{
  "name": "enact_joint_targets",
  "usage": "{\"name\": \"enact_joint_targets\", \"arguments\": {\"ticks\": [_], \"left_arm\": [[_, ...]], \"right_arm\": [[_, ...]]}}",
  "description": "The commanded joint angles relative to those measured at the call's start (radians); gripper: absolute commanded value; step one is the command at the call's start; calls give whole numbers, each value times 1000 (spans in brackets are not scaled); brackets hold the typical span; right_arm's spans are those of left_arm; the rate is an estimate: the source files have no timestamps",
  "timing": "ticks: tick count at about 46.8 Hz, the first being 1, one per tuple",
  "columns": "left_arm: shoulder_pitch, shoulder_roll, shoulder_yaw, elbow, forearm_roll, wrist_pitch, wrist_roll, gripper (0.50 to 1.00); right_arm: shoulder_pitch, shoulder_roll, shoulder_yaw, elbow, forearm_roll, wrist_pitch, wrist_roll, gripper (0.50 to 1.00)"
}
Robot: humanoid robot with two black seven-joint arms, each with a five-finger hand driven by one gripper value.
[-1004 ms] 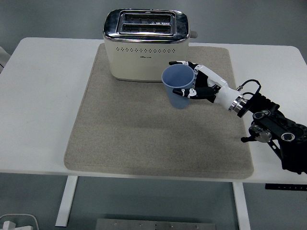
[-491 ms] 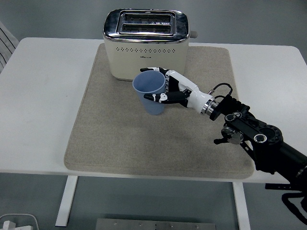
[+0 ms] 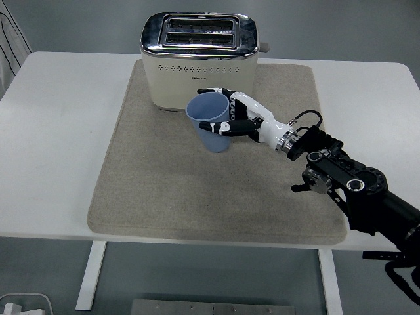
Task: Put the water cup in front of the bread machine
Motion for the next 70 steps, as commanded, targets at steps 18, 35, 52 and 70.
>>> {"name": "enact_joint_targets", "arguments": {"ticks": [18, 35, 52, 70], "left_arm": [[1, 0, 0, -1, 0, 0, 0, 1000], [-1, 0, 0, 1, 0, 0, 0, 1000], [-1, 0, 0, 1, 0, 0, 0, 1000], [-1, 0, 0, 1, 0, 0, 0, 1000]], "right_arm": [[-6, 0, 4, 8, 26, 17, 0, 623], [13, 0, -7, 5, 27, -9, -2, 623], [14, 0, -7, 14, 27, 0, -68, 623], [8, 0, -6, 20, 30, -21, -68, 629]]}}
